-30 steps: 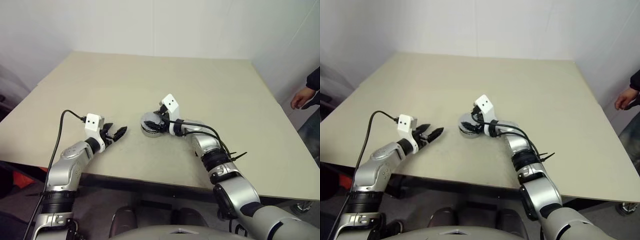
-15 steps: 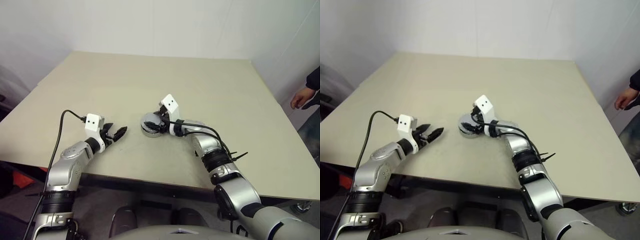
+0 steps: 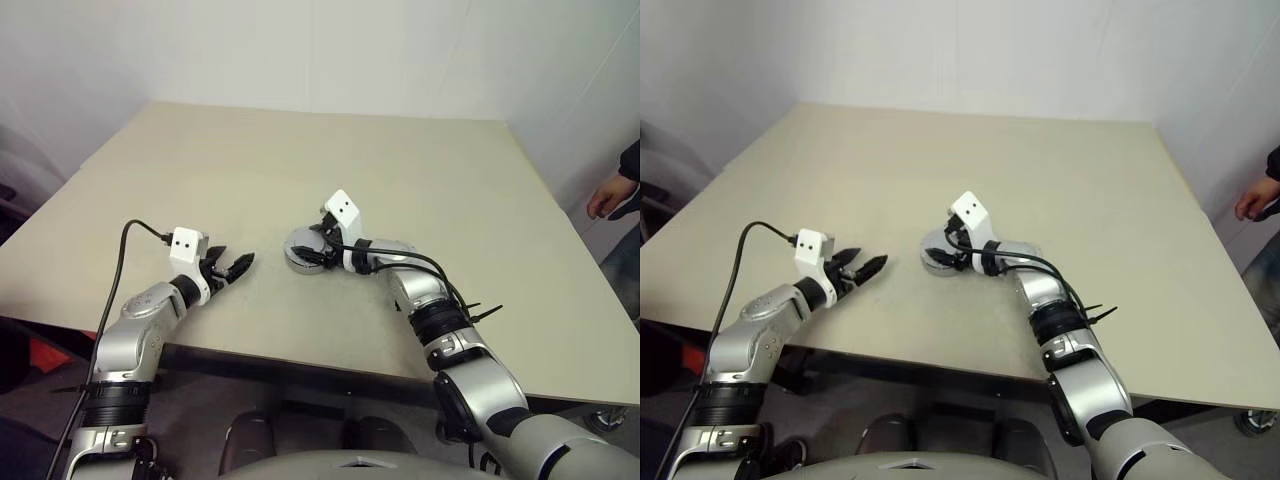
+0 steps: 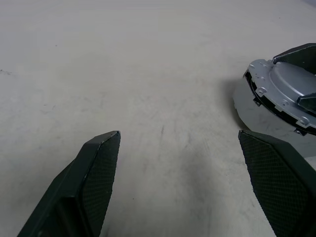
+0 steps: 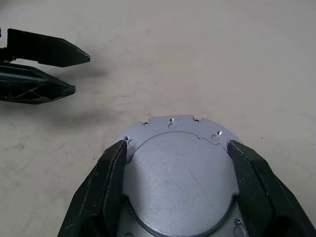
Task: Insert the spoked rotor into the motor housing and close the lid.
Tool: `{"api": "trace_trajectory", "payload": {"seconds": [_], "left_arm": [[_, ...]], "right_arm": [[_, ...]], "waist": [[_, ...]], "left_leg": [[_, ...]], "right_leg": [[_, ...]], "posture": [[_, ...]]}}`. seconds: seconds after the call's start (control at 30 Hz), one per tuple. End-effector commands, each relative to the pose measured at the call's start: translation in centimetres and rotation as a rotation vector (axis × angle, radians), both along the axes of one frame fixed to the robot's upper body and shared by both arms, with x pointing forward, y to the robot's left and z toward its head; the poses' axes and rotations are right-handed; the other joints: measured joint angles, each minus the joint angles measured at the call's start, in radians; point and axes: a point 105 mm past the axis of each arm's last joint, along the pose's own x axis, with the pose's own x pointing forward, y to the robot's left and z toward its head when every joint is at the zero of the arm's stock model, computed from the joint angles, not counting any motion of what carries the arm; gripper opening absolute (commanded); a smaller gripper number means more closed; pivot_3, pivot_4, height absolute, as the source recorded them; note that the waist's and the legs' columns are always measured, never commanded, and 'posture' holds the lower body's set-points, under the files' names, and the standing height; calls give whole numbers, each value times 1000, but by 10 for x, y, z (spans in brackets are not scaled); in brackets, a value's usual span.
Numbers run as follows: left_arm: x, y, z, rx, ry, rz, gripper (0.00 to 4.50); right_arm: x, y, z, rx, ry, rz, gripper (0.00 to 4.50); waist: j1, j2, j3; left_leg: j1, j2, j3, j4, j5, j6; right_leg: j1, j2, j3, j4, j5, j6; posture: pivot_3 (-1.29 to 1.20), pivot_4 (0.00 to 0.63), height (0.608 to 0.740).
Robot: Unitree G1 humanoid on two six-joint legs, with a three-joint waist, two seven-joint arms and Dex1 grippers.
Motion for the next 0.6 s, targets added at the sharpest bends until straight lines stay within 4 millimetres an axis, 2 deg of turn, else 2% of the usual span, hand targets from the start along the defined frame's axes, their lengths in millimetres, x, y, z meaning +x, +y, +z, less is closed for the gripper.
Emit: {"api": "trace_trajectory", "payload": {"seconds": [0.03, 0.6], "left_arm": [[3, 0, 12, 8, -49, -9, 4042], [3, 1, 12, 12, -50, -6, 4042]], "right_arm": [[-5, 1, -9, -14, 35, 12, 3150], [-11, -4, -29, -69, 74, 24, 3150]], "waist": [[0, 0, 0], [0, -1, 0]], "left_leg": [[0, 0, 0, 0, 0, 0], [3, 0, 0, 0, 0, 0]], "right_leg": [[0, 0, 0, 0, 0, 0], [3, 0, 0, 0, 0, 0]], "posture": [[0, 0, 740], [0, 0, 740]]}}
